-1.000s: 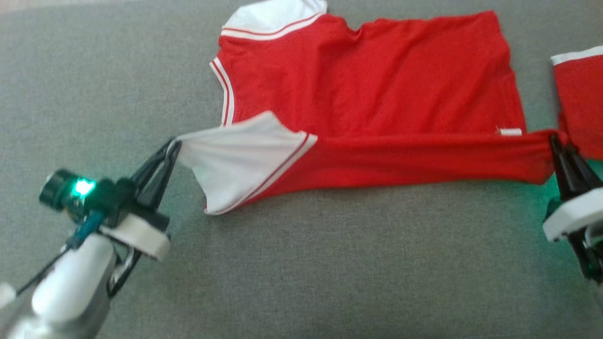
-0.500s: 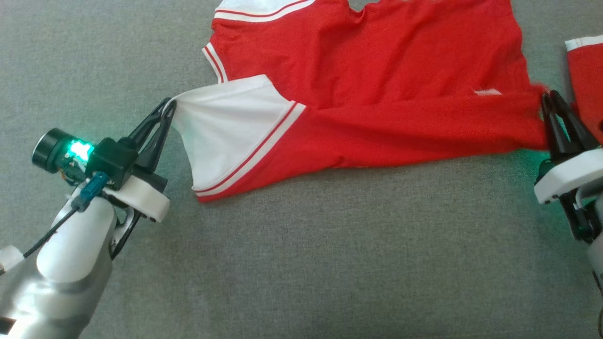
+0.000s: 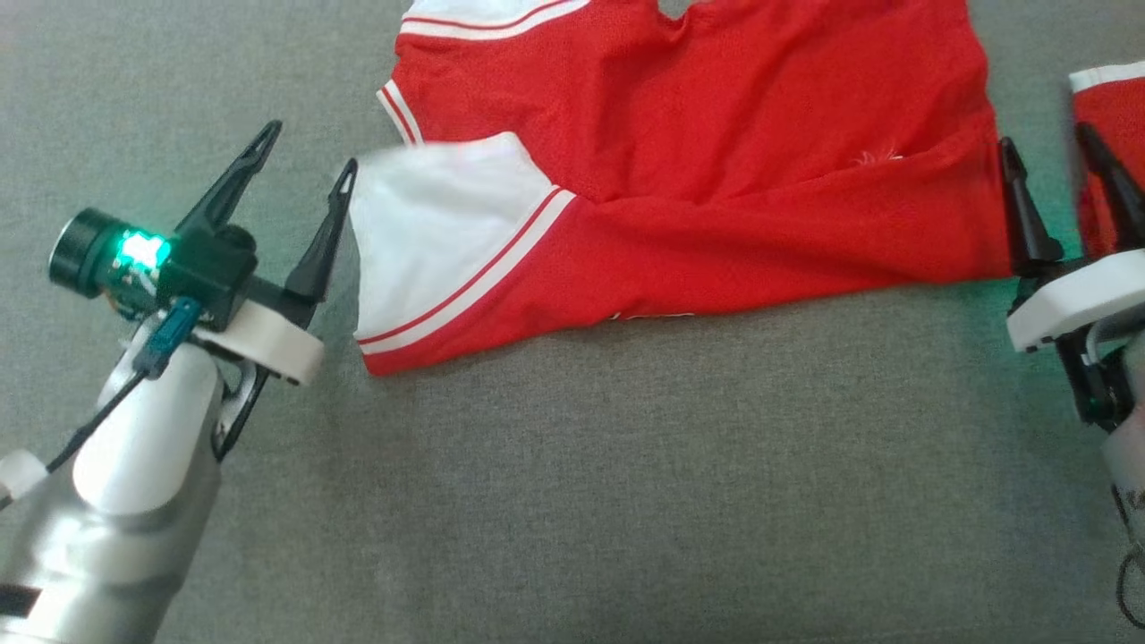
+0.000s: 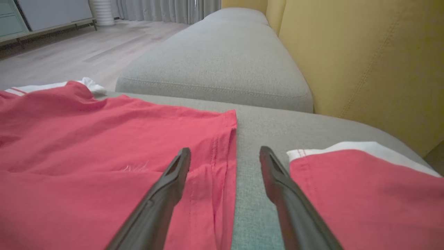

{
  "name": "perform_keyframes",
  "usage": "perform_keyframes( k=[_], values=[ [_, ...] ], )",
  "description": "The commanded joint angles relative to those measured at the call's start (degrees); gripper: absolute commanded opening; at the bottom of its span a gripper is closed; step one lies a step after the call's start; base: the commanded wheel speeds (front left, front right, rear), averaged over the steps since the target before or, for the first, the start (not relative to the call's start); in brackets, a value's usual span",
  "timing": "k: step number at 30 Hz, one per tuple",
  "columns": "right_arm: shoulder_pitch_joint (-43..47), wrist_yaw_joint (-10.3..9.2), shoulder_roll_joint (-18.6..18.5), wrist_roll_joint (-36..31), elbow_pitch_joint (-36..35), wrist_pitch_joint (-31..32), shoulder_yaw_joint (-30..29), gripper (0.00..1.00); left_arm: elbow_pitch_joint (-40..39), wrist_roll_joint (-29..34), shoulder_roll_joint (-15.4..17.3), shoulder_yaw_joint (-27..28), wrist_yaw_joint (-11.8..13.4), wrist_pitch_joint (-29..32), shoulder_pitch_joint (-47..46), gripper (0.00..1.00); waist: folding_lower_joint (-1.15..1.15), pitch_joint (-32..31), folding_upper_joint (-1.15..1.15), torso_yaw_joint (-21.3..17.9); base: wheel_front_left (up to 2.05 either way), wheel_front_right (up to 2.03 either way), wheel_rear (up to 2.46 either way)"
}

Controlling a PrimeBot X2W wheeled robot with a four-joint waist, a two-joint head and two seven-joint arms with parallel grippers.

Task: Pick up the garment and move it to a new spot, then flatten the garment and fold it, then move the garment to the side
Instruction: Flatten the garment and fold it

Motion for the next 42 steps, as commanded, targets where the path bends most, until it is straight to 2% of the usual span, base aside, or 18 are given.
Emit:
perform_keyframes(
  k=[1, 7, 13, 20, 27, 28, 29, 38, 42],
  values=[
    [1.58, -0.05, -0.56, -0.63, -2.05, -0.78, -0.25, 1.0, -1.26, -0.46, 1.69, 3.16, 0.28, -0.34, -0.08, 1.0, -0.01, -0.66, 0.0, -0.18, 0.0, 0.0, 0.0],
    [7.9, -0.05, 1.39, -2.34, -7.16, -0.78, -5.94, 1.0, -4.38, -6.17, -2.77, 7.52, 0.65, -0.34, 11.67, 1.0, -0.01, -3.74, 0.0, -0.98, 0.0, 0.0, 0.0],
    [14.91, -0.05, 4.12, -4.3, -11.44, -0.78, -9.84, 1.0, -3.21, -12.2, -8.48, 8.49, -0.08, -0.34, 22.29, 1.0, -0.01, -5.62, 0.0, -1.5, 0.0, 0.0, 0.0],
    [17.61, -0.05, 5.89, -4.73, -12.75, -0.78, -10.11, 1.0, 0.55, -13.84, -10.22, 9.66, 0.27, -0.35, 22.19, 1.0, -0.01, -5.41, 0.0, -2.3, 0.0, 0.0, 0.0],
    [16.83, -0.05, 6.23, -4.55, -11.88, -0.78, -9.45, 1.0, 3.66, -13.88, -10.68, 9.3, -0.87, -0.35, 19.78, 1.0, -0.01, -4.83, 0.0, -2.99, 0.0, 0.0, 0.0],
    [16.71, -0.05, 6.33, -4.52, -11.57, -0.78, -9.25, 1.0, 4.29, -13.89, -10.64, 8.99, -1.06, -0.35, 19.57, 0.63, -0.01, -4.87, 0.0, -3.07, 0.0, 0.0, 0.0],
    [16.51, -0.05, 6.46, -4.45, -11.1, -0.78, -8.99, 1.0, 4.86, -13.92, -10.58, 8.63, -1.25, -0.35, 19.37, 0.0, -0.01, -4.92, 0.0, -3.14, 0.0, 0.0, 0.0],
    [11.5, -0.05, 8.27, -2.47, -2.95, -0.27, -7.82, 1.0, 5.92, -15.26, -9.96, 6.76, -2.22, -0.34, 18.92, 0.0, -0.01, -5.28, 0.0, -3.06, 0.0, 0.0, 0.0],
    [7.35, -0.05, 9.41, -0.78, 3.74, 1.36, -6.64, 1.0, 5.0, -15.27, -9.36, 6.11, -2.37, -0.34, 18.9, 0.0, -0.01, -4.98, 0.0, -2.48, 0.0, 0.0, 0.0]
  ],
)
